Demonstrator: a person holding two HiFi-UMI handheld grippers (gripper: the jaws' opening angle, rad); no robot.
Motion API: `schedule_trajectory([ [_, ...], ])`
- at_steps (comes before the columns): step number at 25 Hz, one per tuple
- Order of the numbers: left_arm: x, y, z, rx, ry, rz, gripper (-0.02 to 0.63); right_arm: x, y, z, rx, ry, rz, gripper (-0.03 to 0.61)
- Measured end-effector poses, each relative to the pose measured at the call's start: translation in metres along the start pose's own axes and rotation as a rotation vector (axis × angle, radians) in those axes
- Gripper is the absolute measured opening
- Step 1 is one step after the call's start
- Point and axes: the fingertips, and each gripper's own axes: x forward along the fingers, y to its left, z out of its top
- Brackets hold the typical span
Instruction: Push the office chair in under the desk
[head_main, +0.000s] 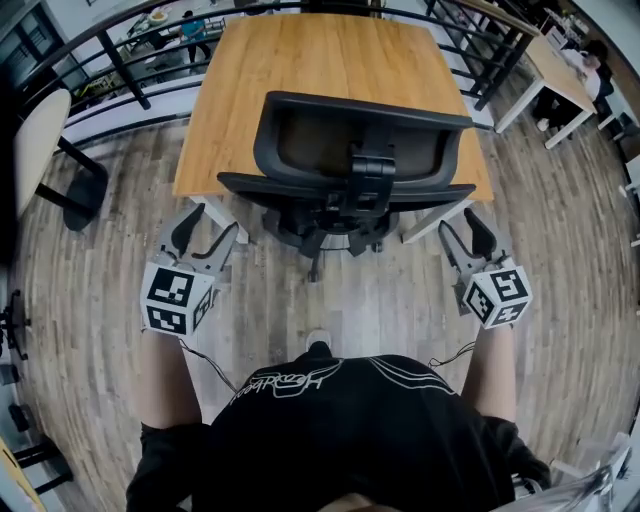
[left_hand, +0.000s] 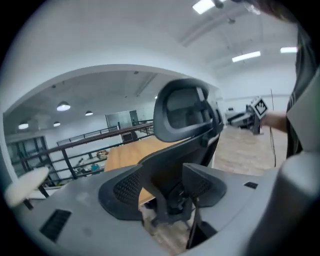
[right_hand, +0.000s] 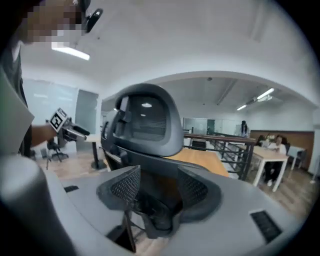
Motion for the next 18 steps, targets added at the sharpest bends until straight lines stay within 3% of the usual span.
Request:
schedule_trajectory([
  [3, -0.021, -0.037, 0.02, -0.177, -0.111, -0.073, 0.179, -0.019, 0.043, 0.011, 0.087, -0.051, 0.165, 0.257],
  [5, -0.033, -0.068, 0.032, -0.24, -0.157, -0.127, 0.121, -0.036, 0.07, 0.017, 0.103, -0.084, 0.253, 0.2],
  [7, -0.043, -0.103, 0.04, -0.246, -0.172, -0.173, 0.045, -0.056, 0.096, 0.02, 0.089, -0.109, 0.314, 0.153],
  [9, -0.055, -0.137, 0.046, -0.234, -0.185, -0.206, 0.015, -0.078, 0.117, 0.02, 0.088, -0.126, 0.361, 0.113],
  [11, -0.069, -0.171, 0.052, -0.238, -0.209, -0.247, 0.009, -0.102, 0.133, 0.018, 0.097, -0.139, 0.395, 0.086],
  [18, -0.128, -0.267, 0.049, -0.289, -0.232, -0.347, 0.006, -0.189, 0.163, 0.005, 0.077, -0.164, 0.384, 0.051],
])
